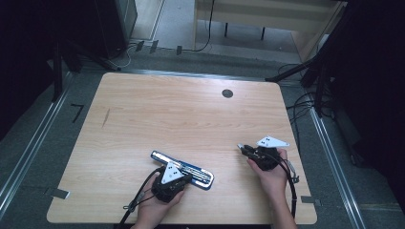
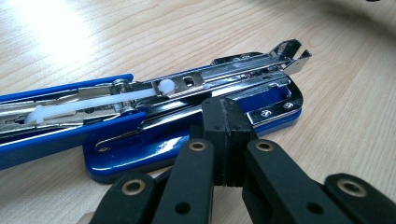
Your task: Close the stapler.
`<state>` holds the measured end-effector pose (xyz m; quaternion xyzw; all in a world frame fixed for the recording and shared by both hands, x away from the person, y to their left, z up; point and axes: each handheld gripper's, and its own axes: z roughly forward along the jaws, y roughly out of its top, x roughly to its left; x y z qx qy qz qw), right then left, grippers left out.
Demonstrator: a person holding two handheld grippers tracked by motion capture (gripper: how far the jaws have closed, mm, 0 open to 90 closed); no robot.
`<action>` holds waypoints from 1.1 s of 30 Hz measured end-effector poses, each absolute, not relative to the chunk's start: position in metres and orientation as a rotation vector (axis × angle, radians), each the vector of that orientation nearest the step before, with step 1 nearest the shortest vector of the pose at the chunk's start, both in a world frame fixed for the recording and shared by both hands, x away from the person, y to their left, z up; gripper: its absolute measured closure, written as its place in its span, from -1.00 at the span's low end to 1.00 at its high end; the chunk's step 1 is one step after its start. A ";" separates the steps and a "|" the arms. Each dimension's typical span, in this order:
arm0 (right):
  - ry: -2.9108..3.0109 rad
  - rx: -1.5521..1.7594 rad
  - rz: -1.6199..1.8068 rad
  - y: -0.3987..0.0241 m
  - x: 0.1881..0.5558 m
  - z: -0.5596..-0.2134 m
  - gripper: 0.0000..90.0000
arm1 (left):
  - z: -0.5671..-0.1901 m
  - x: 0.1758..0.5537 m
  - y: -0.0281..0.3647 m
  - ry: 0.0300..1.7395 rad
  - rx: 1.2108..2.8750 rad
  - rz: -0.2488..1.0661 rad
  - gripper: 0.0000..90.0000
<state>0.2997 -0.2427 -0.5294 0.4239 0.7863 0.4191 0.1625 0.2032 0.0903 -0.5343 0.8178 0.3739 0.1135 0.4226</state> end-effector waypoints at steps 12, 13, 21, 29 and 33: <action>2.281 1.135 1.225 -0.227 0.288 -0.517 0.78 | -0.534 0.203 0.090 0.936 2.047 0.289 1.00; 2.282 1.128 1.228 -0.225 0.287 -0.515 0.78 | -0.534 0.203 0.090 0.936 2.047 0.289 1.00; 2.303 1.089 1.269 -0.212 0.278 -0.504 0.78 | -0.534 0.203 0.090 0.935 2.049 0.293 1.00; 2.318 1.044 1.284 -0.202 0.267 -0.495 0.78 | -0.534 0.203 0.090 0.935 2.049 0.293 1.00; 2.336 1.019 1.302 -0.198 0.263 -0.491 0.78 | -0.534 0.203 0.090 0.935 2.050 0.292 1.00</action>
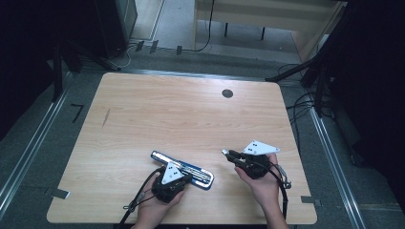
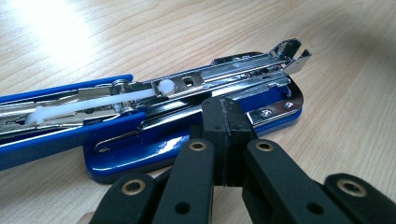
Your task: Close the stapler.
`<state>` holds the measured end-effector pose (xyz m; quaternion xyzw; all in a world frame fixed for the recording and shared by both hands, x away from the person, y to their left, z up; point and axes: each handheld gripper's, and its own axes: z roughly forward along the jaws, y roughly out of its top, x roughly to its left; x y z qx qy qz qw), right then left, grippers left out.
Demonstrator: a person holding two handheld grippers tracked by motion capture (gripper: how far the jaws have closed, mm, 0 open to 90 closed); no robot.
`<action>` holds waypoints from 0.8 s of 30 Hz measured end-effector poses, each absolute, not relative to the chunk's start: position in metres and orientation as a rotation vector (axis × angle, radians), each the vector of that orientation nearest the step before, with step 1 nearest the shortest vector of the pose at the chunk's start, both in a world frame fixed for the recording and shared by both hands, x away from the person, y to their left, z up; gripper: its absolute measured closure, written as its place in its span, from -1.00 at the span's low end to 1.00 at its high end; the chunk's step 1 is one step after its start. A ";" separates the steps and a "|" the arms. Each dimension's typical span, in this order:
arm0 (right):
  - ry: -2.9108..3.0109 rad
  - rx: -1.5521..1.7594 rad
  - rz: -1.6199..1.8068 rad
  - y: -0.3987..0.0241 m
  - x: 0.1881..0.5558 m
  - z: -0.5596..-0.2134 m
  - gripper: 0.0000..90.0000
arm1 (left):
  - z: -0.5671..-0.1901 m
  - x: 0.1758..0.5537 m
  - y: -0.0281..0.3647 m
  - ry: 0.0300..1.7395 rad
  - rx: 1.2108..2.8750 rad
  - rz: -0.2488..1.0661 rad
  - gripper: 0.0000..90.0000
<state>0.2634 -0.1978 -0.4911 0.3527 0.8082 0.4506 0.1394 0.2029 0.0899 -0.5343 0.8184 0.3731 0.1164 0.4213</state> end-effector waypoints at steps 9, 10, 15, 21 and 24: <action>2.341 1.004 1.339 -0.195 0.256 -0.482 0.78 | -0.534 0.203 0.090 0.933 2.050 0.293 1.00; 2.340 0.999 1.335 -0.195 0.255 -0.482 0.78 | -0.534 0.203 0.090 0.934 2.050 0.293 1.00; 2.353 0.983 1.320 -0.193 0.251 -0.478 0.78 | -0.534 0.203 0.090 0.934 2.046 0.291 1.00; 2.385 0.950 1.314 -0.184 0.246 -0.476 0.78 | -0.534 0.204 0.090 0.935 2.045 0.288 1.00; 2.406 0.934 1.305 -0.179 0.244 -0.476 0.78 | -0.534 0.204 0.090 0.935 2.045 0.287 1.00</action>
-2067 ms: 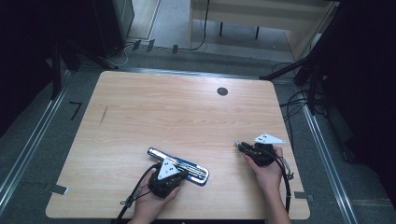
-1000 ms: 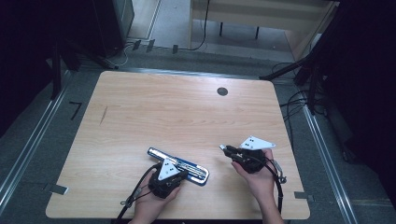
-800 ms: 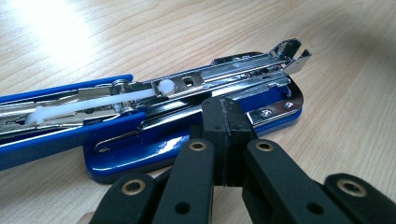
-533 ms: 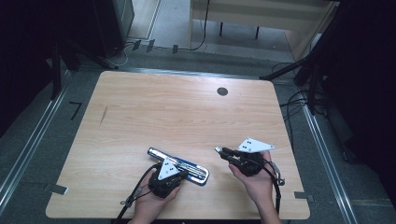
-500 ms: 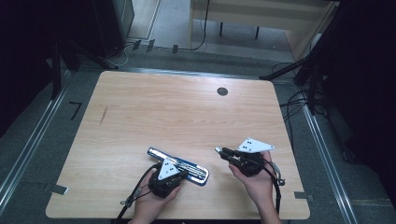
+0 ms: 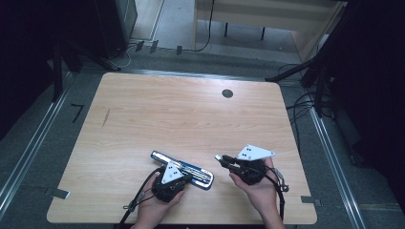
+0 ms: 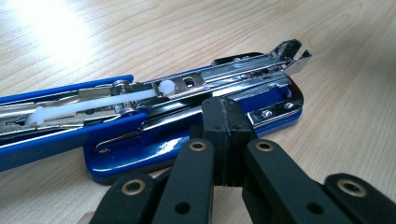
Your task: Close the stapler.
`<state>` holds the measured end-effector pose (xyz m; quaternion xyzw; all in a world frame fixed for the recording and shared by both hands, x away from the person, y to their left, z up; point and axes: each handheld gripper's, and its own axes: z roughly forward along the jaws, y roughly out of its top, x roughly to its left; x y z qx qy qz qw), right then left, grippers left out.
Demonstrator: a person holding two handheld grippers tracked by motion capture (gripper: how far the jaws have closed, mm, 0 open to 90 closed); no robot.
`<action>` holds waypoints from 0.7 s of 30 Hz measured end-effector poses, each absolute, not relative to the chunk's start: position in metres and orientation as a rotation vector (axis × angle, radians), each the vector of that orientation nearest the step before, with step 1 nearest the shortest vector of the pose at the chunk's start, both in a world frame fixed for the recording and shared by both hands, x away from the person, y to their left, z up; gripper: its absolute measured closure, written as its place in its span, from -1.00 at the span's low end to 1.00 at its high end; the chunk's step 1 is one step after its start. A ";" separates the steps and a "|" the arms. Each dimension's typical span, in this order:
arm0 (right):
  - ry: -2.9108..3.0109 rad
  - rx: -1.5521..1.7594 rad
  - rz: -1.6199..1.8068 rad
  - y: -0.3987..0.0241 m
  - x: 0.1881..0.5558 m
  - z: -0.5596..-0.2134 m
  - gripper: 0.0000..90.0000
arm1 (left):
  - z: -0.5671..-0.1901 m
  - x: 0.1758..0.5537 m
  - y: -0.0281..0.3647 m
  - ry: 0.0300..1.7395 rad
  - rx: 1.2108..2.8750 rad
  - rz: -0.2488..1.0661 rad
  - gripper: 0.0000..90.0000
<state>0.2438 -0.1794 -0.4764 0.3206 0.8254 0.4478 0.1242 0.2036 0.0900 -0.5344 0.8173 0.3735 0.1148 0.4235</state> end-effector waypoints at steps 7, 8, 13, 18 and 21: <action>2.454 0.908 1.287 -0.169 0.241 -0.480 0.78 | -0.534 0.204 0.090 0.935 2.045 0.283 1.00; 2.456 0.905 1.287 -0.167 0.241 -0.480 0.78 | -0.534 0.204 0.090 0.935 2.045 0.284 1.00; 2.485 0.879 1.279 -0.160 0.238 -0.482 0.78 | -0.534 0.204 0.090 0.936 2.044 0.283 1.00; 2.516 0.848 1.272 -0.151 0.237 -0.484 0.78 | -0.534 0.204 0.090 0.936 2.044 0.283 1.00; 2.532 0.838 1.266 -0.146 0.235 -0.485 0.78 | -0.534 0.204 0.090 0.935 2.045 0.283 1.00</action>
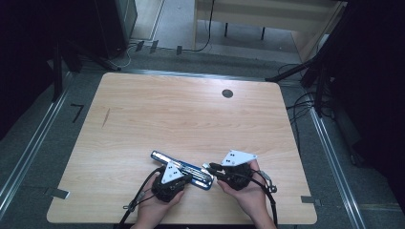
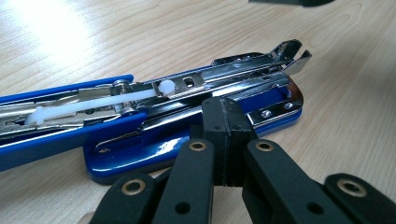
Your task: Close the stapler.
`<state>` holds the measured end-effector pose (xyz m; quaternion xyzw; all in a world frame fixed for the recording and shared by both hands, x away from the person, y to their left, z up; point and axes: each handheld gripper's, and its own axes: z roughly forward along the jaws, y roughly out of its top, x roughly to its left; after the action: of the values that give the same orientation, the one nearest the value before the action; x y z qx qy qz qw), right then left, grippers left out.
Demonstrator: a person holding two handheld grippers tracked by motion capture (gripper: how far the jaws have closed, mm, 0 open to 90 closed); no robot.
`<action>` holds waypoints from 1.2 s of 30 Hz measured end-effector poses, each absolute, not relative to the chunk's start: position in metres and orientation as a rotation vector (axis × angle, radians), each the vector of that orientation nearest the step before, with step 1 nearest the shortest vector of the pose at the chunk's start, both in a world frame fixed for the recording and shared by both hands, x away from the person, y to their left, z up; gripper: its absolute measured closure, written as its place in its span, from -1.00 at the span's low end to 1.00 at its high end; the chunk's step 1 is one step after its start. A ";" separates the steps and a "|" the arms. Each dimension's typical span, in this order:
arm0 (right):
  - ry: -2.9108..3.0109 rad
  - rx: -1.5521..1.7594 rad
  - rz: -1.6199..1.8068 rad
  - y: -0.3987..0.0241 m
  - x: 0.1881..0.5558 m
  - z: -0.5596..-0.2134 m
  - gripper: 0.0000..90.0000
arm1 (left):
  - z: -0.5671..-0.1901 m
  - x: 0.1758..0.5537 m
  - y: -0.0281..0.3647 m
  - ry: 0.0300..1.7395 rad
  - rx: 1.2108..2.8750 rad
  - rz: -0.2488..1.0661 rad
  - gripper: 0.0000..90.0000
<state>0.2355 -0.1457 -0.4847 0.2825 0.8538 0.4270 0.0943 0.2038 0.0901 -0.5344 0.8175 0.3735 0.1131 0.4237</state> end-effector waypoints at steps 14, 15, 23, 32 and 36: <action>2.591 0.795 1.222 -0.128 0.233 -0.490 0.78 | -0.534 0.204 0.090 0.937 2.043 0.281 1.00; 2.595 0.790 1.219 -0.127 0.233 -0.490 0.78 | -0.534 0.204 0.090 0.937 2.043 0.281 1.00; 2.617 0.774 1.192 -0.122 0.234 -0.493 0.78 | -0.534 0.204 0.090 0.937 2.042 0.281 1.00; 2.639 0.758 1.156 -0.117 0.235 -0.495 0.78 | -0.534 0.204 0.090 0.936 2.043 0.282 1.00; 2.646 0.754 1.137 -0.115 0.235 -0.496 0.78 | -0.534 0.204 0.090 0.936 2.044 0.282 1.00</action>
<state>0.2351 -0.1154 -0.4956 0.2522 0.8859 0.3806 0.0820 0.2037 0.0899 -0.5344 0.8169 0.3742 0.1129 0.4241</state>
